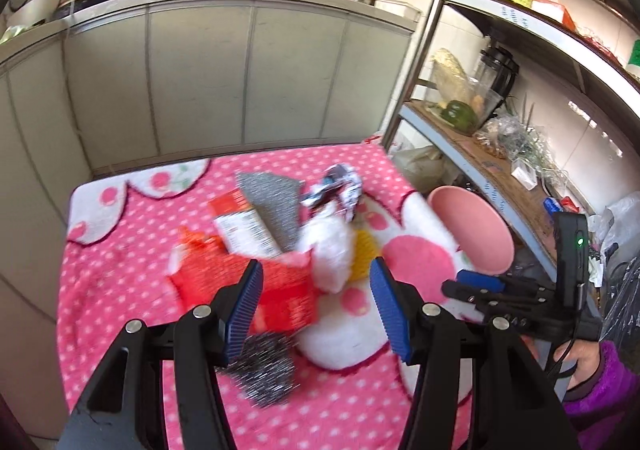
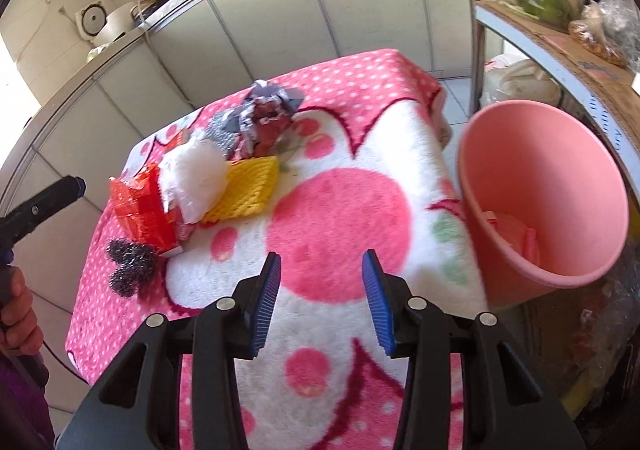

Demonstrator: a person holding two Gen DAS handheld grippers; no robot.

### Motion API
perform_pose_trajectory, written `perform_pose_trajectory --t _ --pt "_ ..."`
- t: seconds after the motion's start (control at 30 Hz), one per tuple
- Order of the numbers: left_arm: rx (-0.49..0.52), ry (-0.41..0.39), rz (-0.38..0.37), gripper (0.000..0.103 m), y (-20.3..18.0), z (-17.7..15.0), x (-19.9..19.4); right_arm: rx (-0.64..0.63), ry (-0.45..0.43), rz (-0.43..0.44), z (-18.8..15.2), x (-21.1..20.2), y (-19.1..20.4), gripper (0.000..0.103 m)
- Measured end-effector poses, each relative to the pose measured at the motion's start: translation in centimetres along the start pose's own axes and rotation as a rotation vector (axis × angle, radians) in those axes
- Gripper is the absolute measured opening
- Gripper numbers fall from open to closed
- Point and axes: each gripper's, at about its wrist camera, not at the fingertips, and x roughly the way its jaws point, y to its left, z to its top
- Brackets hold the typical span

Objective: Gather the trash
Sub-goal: 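Grasp the steel wool with the left tool while the right grasps the white plastic bag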

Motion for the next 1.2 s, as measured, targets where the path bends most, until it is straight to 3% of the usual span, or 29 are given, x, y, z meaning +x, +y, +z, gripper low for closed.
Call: perform_pose_trajectory --t 0.2,0.43,0.57,0.7,1.03,1.2 --pt "-0.046 0.032 0.051 0.055 3.8 -2.9 -0.2 -0.079 0.025 0.045 0.2 1.2 2.9 0.043" --pt "-0.1 0.082 0.04 0.052 5.6 -4.9 1.9 -0.122 0.041 0.069 0.5 1.9 4.9 0.043" --pt "-0.085 0.105 0.023 0.042 5.4 -5.4 2.9 -0.129 0.048 0.065 0.7 2.3 5.3 0.043" --pt "-0.089 0.099 0.017 0.023 5.4 -5.8 3.0 -0.139 0.041 0.071 0.9 2.4 5.7 0.043" --pt "-0.071 0.12 0.032 0.026 5.5 -6.8 2.7 -0.213 -0.004 0.101 2.8 2.5 8.6 0.043" --pt "-0.046 0.105 0.029 0.014 5.1 -7.1 2.2 -0.231 -0.013 0.094 3.8 3.4 9.8 0.043"
